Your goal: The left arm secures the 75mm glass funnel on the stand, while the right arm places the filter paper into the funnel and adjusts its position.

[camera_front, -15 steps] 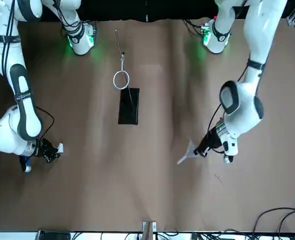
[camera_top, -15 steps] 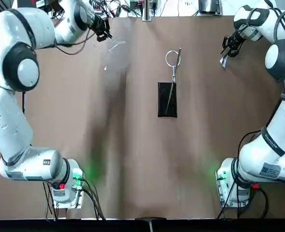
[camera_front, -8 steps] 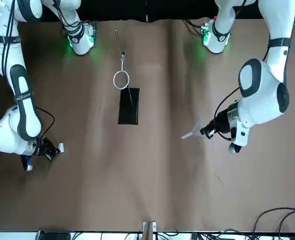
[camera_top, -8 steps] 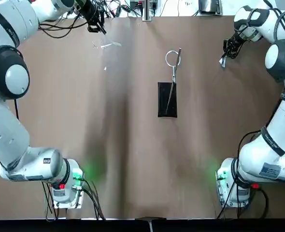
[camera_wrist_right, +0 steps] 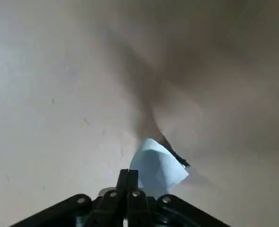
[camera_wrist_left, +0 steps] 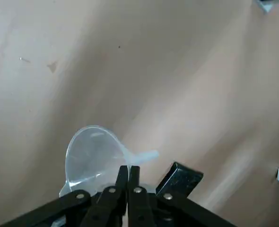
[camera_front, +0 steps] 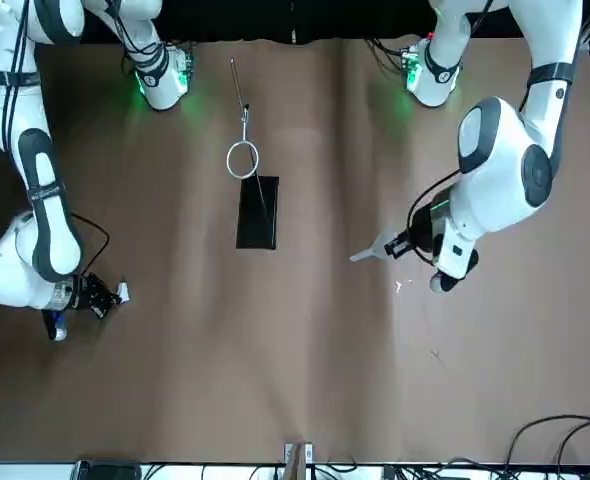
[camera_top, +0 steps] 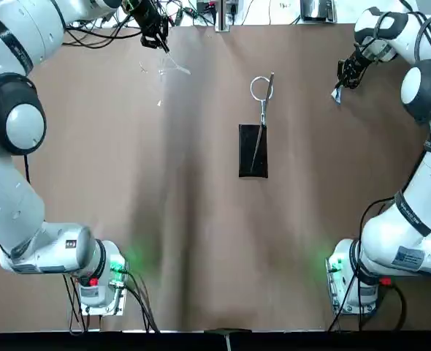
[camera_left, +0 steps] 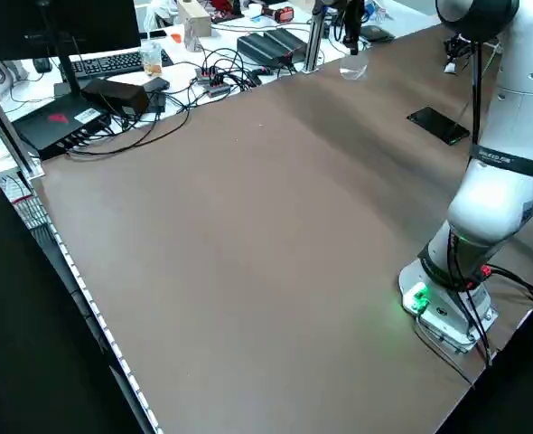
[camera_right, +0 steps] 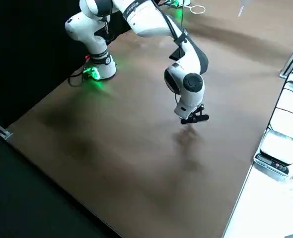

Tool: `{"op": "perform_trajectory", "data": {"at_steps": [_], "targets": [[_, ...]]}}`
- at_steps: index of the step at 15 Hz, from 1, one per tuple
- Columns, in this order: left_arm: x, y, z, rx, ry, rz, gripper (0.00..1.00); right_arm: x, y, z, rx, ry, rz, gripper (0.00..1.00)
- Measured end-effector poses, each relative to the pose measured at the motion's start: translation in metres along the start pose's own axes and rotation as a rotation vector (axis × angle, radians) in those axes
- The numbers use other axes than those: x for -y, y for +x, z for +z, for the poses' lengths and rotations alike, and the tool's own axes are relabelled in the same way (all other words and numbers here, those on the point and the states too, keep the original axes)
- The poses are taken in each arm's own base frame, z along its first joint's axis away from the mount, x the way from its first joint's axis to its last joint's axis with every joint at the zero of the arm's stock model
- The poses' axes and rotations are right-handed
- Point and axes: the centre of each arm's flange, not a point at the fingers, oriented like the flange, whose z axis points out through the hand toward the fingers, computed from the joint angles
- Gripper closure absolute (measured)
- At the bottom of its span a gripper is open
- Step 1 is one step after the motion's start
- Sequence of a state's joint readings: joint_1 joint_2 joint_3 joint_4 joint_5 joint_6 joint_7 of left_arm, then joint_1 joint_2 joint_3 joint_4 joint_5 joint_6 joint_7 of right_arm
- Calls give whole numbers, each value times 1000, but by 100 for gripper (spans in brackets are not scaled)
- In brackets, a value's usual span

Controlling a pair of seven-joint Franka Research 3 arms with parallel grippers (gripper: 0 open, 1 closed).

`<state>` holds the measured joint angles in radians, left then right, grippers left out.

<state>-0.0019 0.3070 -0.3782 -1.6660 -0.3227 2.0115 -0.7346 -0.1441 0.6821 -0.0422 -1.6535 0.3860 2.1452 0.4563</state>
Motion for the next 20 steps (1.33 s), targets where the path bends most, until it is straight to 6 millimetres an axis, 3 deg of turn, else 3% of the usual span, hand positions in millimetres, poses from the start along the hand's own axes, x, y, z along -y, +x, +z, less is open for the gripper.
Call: {"op": "perform_trajectory", "data": {"at_steps": [3,7,10,12,16,20], "targets": [[1,1,-1,5,4,0,97,14,-18,-18,58,-16,-67,99],[0,3,0,8,3,42,97,36,-66,-85,123,-27,-143,99],[-10,5,-8,-3,-19,137,97,43,-107,-122,179,-81,-203,99],[-12,6,-10,-5,-26,308,97,46,-144,-151,233,-137,-246,99],[-16,-2,-3,22,-18,548,97,60,-188,-196,243,-198,-277,99],[-21,-8,5,38,-16,673,97,87,-231,-218,195,-285,-288,99]]}}
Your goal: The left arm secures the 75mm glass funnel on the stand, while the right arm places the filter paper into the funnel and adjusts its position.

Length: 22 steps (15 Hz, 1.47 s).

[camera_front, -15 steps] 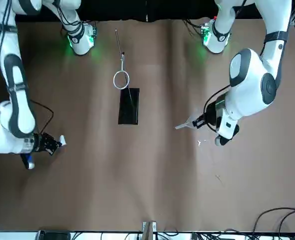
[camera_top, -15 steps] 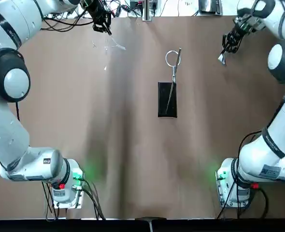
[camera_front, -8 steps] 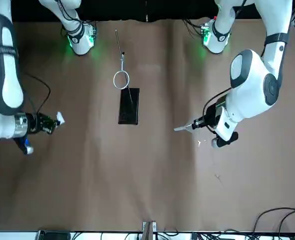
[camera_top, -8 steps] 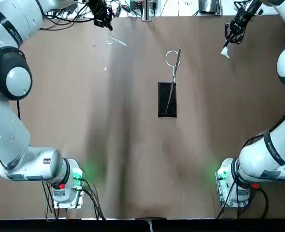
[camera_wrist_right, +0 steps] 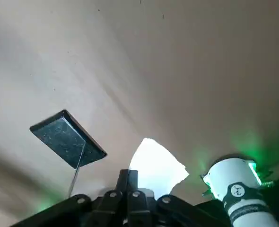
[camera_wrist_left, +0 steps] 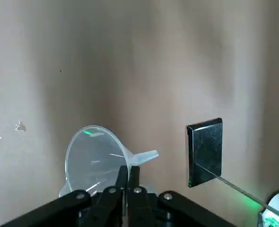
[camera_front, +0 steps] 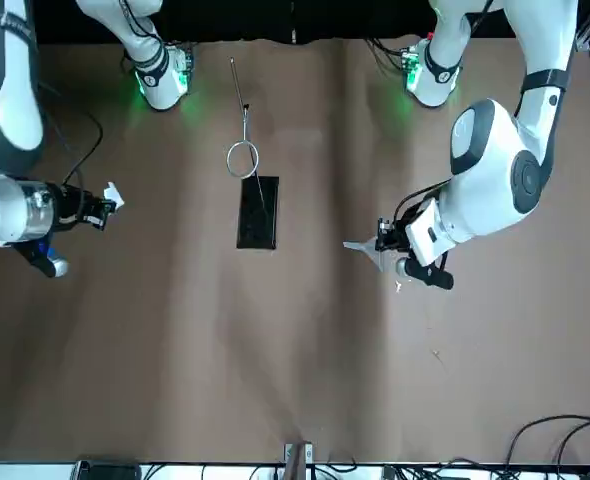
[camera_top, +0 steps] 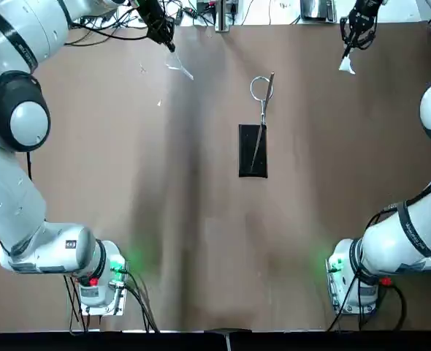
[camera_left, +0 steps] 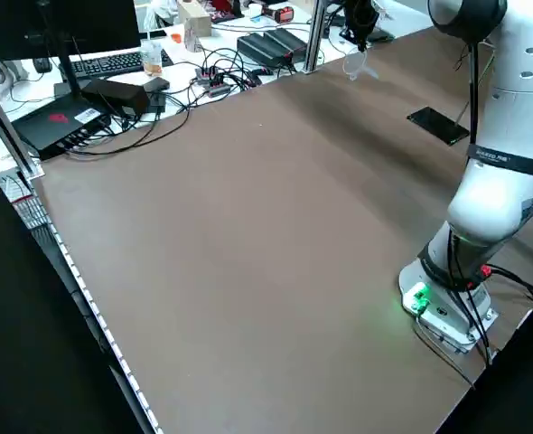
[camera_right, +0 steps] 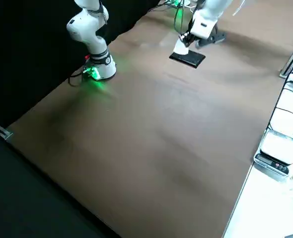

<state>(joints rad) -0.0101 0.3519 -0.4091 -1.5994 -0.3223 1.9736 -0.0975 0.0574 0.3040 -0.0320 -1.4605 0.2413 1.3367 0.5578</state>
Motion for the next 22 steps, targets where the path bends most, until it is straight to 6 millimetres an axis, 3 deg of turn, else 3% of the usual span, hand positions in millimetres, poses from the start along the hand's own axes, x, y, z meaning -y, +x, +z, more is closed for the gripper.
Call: {"op": "perform_trajectory", "data": {"at_steps": [3,7,16,22], "targets": [[-4,-4,6,37,-2,110,97,23,-16,1,-17,-23,0,99],[-6,-7,8,63,-5,194,97,36,-27,-4,-35,-23,-23,99],[-9,-10,6,84,-15,293,97,40,-30,-5,-40,-23,-31,99],[-22,-12,-2,96,-34,572,97,40,-30,-5,-40,-23,-29,99]]}}
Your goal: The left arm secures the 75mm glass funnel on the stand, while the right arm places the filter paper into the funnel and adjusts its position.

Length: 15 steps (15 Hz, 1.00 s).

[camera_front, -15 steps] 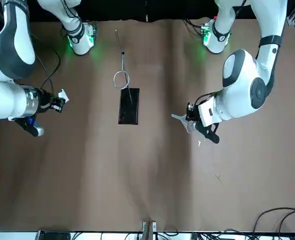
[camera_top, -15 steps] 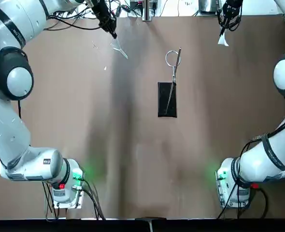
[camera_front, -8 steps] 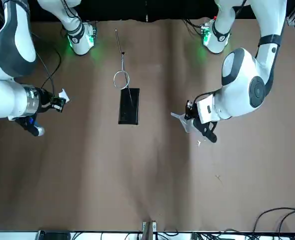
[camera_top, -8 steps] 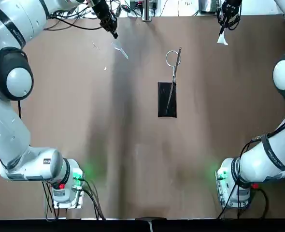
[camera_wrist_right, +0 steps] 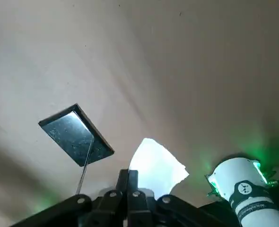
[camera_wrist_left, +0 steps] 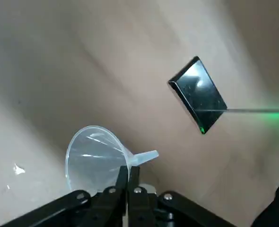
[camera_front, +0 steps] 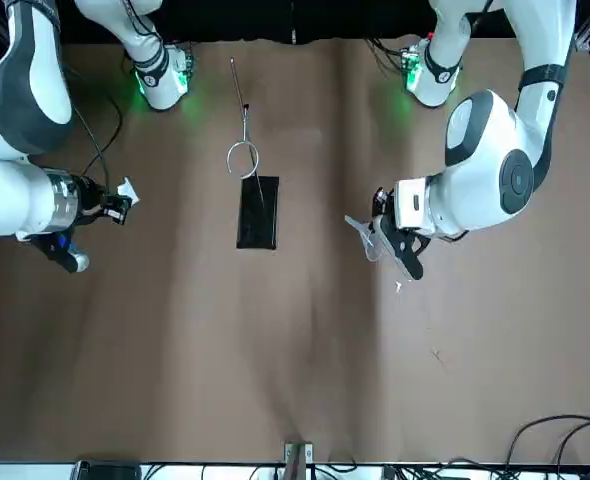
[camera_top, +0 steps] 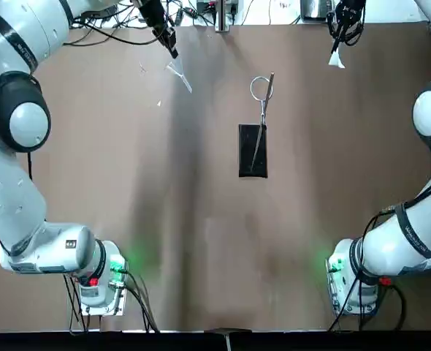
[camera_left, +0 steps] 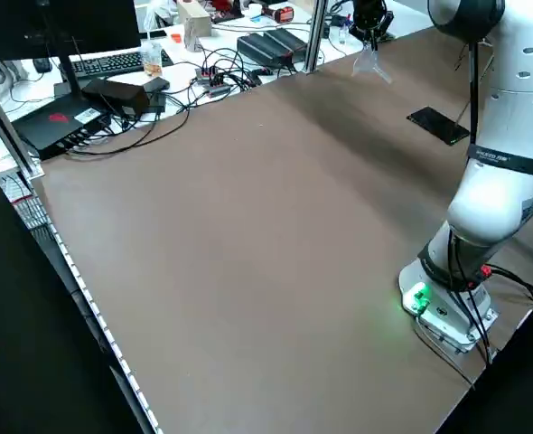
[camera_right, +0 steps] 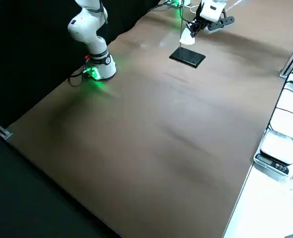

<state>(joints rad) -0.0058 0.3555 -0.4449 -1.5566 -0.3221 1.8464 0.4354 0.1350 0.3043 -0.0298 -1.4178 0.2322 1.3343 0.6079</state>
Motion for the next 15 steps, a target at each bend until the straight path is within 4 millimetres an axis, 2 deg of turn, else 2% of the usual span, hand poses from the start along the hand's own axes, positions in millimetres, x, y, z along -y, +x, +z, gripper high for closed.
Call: {"op": "perform_trajectory", "data": {"at_steps": [2,4,7,12,14,15], "targets": [[-5,3,-3,-7,0,130,97,0,0,0,2,2,57,99],[-27,11,-3,-23,-6,294,97,3,-2,0,11,17,150,99],[-85,28,-7,-75,2,556,97,8,-5,1,21,23,207,99],[-176,41,-16,-155,27,868,97,19,-11,2,92,88,294,99],[-201,41,-33,-182,57,990,97,19,-11,2,99,90,337,99],[-226,39,-53,-207,92,1077,97,20,-12,3,104,88,389,99]]}}
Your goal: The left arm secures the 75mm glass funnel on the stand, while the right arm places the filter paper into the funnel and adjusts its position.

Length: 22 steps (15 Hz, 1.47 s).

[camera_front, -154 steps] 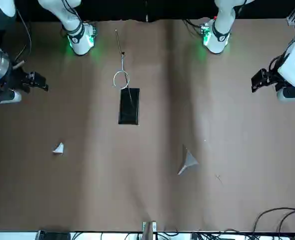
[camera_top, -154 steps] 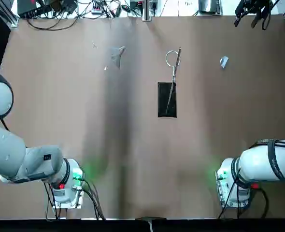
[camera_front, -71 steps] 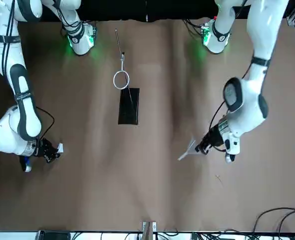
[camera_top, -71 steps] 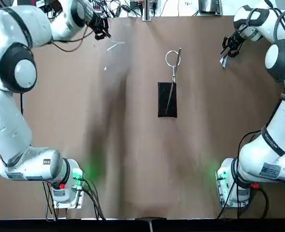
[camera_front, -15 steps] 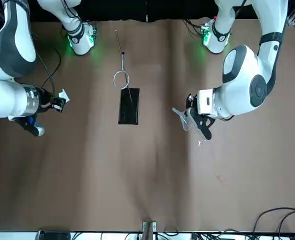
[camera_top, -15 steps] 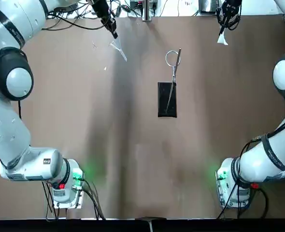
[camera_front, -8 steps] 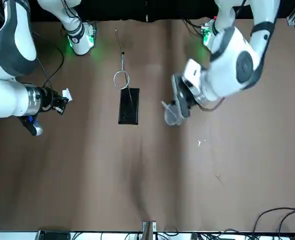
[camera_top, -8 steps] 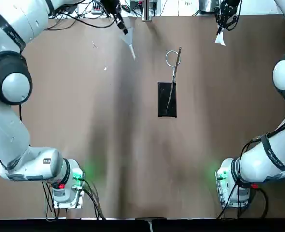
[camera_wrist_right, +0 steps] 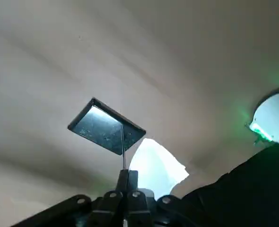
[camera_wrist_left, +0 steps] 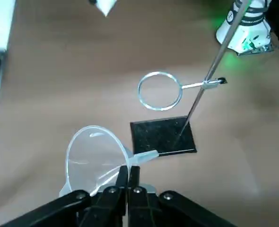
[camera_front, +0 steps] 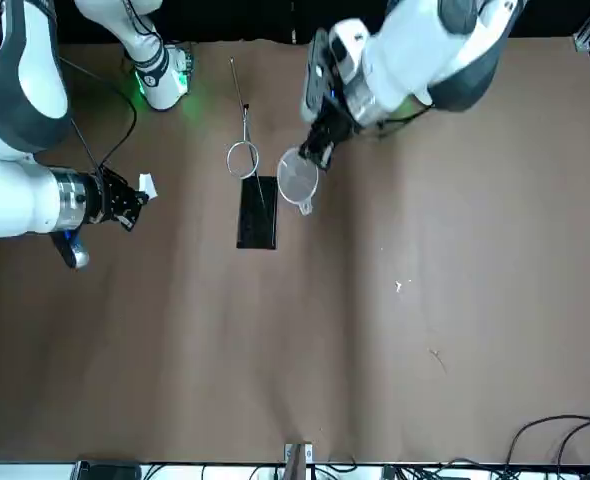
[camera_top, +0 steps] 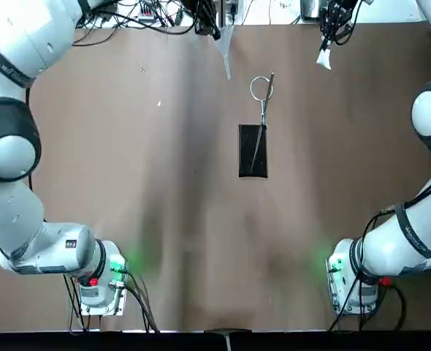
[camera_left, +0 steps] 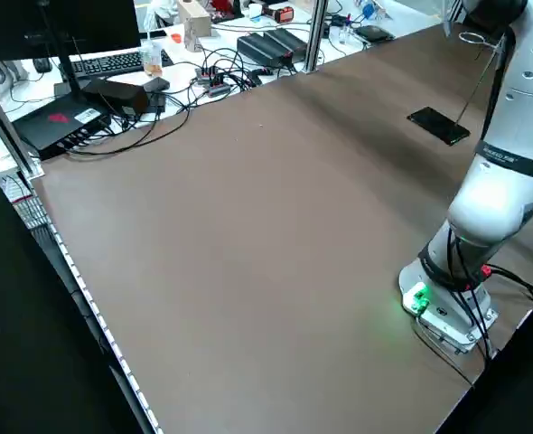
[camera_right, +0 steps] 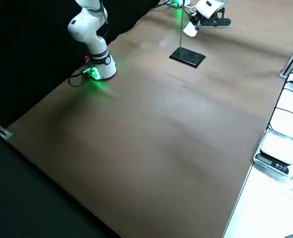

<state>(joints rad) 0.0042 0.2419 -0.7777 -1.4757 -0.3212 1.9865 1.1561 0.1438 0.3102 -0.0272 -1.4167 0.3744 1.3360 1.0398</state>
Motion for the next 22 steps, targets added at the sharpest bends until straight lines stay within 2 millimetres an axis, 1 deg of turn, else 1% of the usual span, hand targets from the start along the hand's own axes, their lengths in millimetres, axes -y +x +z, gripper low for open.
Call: {"op": "perform_trajectory", "data": {"at_steps": [2,4,8,10,12,16,19,21,22], "targets": [[-13,24,-15,-20,19,73,97,1,-2,1,1,-1,71,99],[-23,44,-21,-75,31,143,97,4,-7,2,1,-5,122,99],[-24,59,-26,-127,99,245,97,14,-27,8,15,-8,191,99],[-25,67,-26,-142,139,301,97,17,-33,7,39,4,202,99],[-28,76,-20,-136,165,351,97,18,-34,6,49,11,215,99],[-39,91,3,-94,175,454,97,18,-34,6,52,11,235,99],[-44,102,14,-89,185,503,97,18,-34,6,53,12,250,99],[-48,105,19,-81,187,520,97,18,-36,6,54,9,300,99],[-49,103,24,-66,182,537,97,21,-41,7,52,5,319,99]]}}
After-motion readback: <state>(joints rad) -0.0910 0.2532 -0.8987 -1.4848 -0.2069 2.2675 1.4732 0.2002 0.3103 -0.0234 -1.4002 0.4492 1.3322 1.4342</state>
